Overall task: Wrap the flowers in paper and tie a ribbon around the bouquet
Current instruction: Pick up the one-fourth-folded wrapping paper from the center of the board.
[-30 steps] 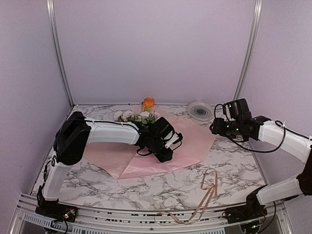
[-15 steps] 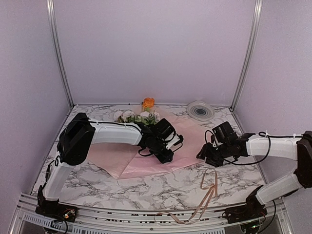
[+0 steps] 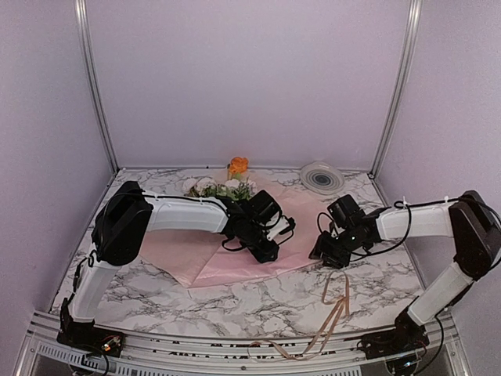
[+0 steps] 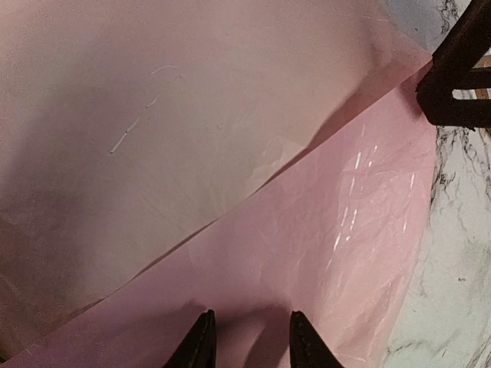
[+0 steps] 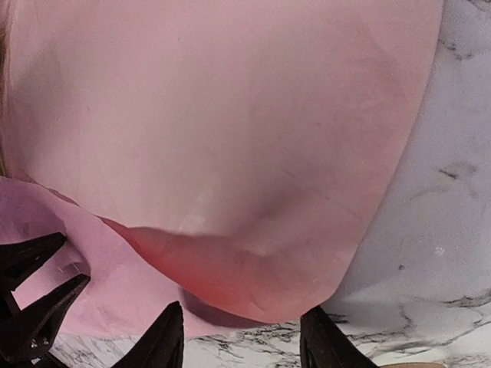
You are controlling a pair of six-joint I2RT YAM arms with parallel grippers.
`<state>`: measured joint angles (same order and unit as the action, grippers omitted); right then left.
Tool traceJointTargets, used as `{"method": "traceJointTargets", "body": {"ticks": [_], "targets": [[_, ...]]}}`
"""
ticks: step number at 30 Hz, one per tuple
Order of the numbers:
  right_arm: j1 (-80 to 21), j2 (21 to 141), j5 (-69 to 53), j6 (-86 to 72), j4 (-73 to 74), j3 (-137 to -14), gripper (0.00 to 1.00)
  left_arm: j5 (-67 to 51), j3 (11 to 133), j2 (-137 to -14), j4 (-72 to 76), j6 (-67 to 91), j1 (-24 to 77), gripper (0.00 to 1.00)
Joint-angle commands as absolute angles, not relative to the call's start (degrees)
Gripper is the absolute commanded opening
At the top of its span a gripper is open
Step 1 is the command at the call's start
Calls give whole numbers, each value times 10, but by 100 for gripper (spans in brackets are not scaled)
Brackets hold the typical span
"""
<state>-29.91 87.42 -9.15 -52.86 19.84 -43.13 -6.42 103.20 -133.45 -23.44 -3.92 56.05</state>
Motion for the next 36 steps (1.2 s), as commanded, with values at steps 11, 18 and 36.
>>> {"method": "traceJointTargets", "body": {"ticks": [11,18,36], "targets": [[-300,902,-38,-523,239,-484,7,-75,1010,-1336,-253,-42,552,33],[-303,899,-20,-498,247,-503,0,-74,1003,-1343,-247,-35,543,33],[-469,888,95,-336,229,-636,0,-104,965,-1362,-194,27,508,33]]}}
